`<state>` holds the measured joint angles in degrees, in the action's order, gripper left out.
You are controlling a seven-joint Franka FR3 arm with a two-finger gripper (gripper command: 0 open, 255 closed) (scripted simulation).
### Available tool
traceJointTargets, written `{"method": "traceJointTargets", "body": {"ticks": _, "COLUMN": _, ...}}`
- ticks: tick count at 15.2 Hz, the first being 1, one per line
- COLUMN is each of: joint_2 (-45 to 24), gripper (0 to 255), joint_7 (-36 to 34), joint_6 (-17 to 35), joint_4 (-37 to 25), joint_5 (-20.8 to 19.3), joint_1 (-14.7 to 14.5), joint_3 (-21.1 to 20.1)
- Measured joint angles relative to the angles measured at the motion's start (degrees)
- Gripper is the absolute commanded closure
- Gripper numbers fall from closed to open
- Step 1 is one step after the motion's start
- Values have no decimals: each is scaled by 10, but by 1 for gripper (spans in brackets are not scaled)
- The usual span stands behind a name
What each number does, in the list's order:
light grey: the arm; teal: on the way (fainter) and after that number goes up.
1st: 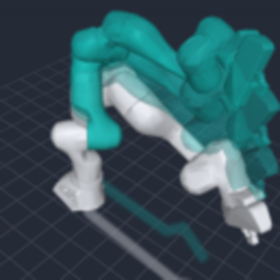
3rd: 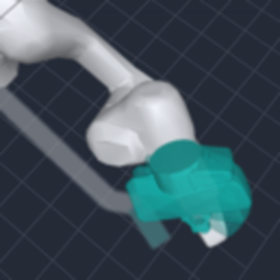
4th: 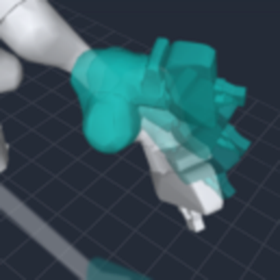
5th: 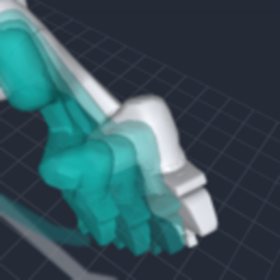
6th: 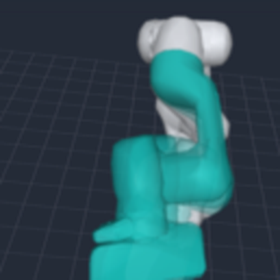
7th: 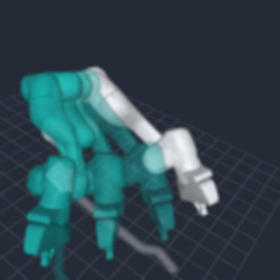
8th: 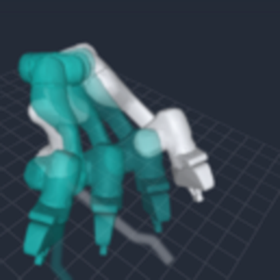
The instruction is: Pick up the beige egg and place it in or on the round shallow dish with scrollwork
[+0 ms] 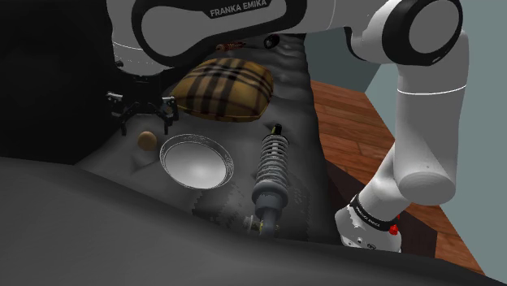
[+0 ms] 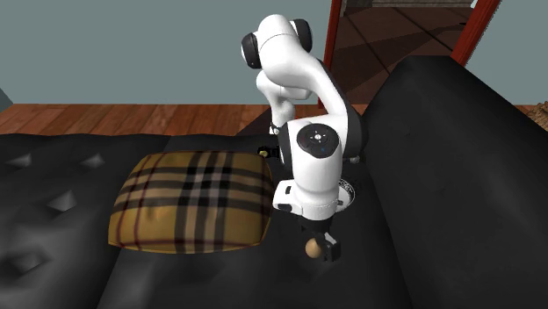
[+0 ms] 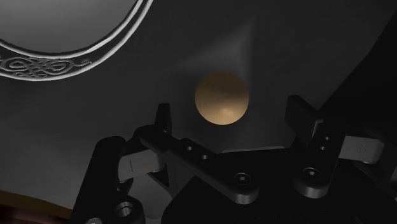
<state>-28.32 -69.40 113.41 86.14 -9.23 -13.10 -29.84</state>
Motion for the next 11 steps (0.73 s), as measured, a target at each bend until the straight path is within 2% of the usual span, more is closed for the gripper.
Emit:
{"method": "traceJointTargets", "body": {"ticks": 6, "joint_2": -3, "gripper": 0, "joint_7": 0, "joint_6": 5, "joint_4": 2, "joint_5": -1, "joint_1": 0, "joint_3": 1}}
{"method": "traceJointTargets", "body": {"ticks": 7, "joint_2": -3, "gripper": 255, "joint_7": 0, "joint_6": 5, "joint_4": 2, "joint_5": -1, "joint_1": 0, "joint_3": 1}}
{"method": "traceJointTargets", "body": {"ticks": 11, "joint_2": -2, "gripper": 255, "joint_7": 0, "joint_6": 5, "joint_4": 2, "joint_5": -1, "joint_1": 0, "joint_3": 1}}
